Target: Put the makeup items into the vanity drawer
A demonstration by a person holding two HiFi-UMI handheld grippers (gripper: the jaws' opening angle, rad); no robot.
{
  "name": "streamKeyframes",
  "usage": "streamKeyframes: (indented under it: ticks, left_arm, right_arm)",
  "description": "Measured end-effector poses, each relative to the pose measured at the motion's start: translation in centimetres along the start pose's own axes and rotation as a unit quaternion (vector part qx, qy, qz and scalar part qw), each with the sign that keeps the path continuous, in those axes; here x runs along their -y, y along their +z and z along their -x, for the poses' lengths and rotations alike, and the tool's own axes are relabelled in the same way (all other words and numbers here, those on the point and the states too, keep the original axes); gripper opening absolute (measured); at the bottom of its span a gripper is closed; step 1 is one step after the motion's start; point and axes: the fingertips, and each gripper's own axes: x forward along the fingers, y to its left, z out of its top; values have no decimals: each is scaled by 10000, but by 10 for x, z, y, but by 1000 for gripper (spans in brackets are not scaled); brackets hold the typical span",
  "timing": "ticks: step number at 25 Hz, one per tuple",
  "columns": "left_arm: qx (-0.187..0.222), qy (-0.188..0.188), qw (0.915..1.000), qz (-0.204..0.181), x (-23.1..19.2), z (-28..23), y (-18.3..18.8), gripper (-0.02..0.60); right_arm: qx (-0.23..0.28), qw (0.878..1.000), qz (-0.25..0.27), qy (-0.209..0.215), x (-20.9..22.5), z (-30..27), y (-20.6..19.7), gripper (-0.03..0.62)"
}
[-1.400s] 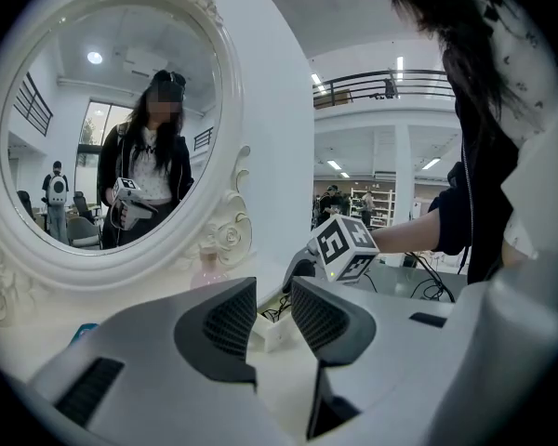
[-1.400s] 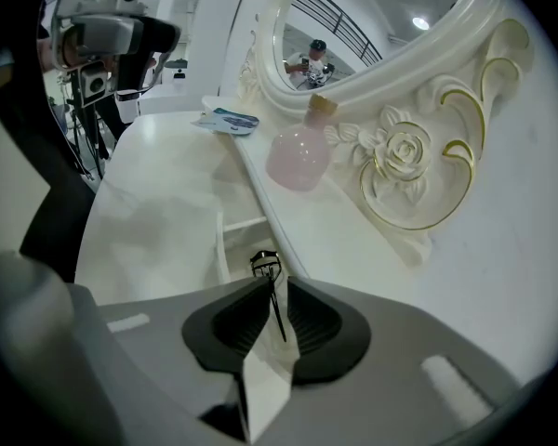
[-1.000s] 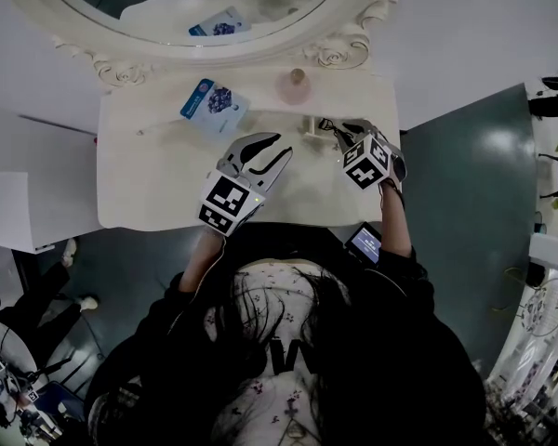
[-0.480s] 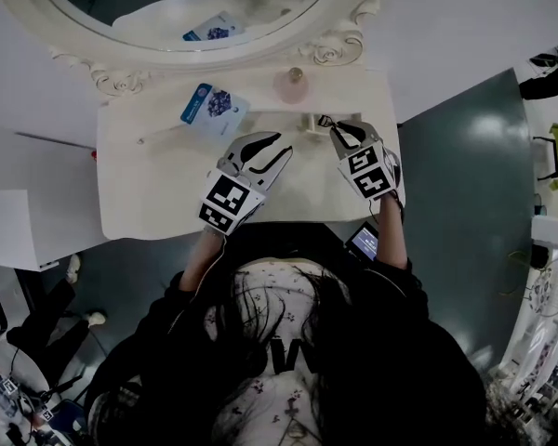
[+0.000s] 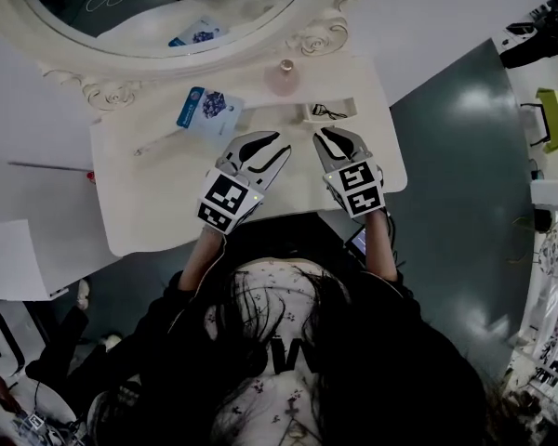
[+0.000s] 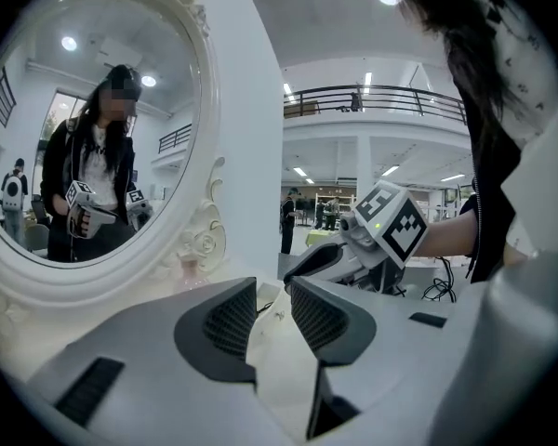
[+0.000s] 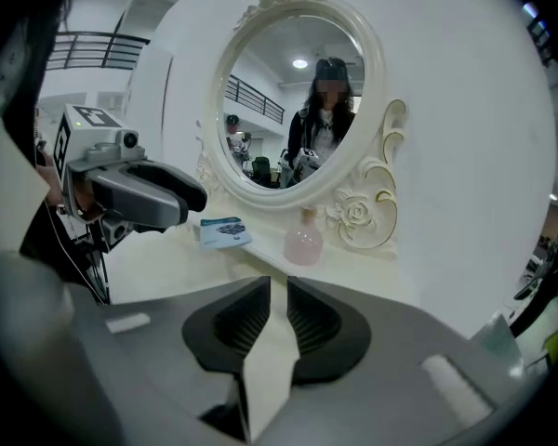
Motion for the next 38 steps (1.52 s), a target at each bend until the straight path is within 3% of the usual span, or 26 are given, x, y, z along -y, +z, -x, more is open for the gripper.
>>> streamKeyframes:
  ticks: [9, 18, 29, 38]
  left_arm:
    - [-61, -585, 9982, -97, 20, 27, -17, 115]
    - [-36, -845, 9964, -102, 37, 45, -28, 115]
    - [-11, -621, 9980, -81, 69, 53, -29, 115]
    - [-109, -310, 9995, 20, 149, 59, -30, 115]
  right_arm:
    - [238, 9964, -696, -433, -47, 20, -6, 64]
    - [181, 9933, -979, -578, -82, 38, -23, 49]
    - [292, 9949, -874, -412, -96, 73, -34, 29]
    - [495, 9954, -819, -89, -110, 146, -60, 29]
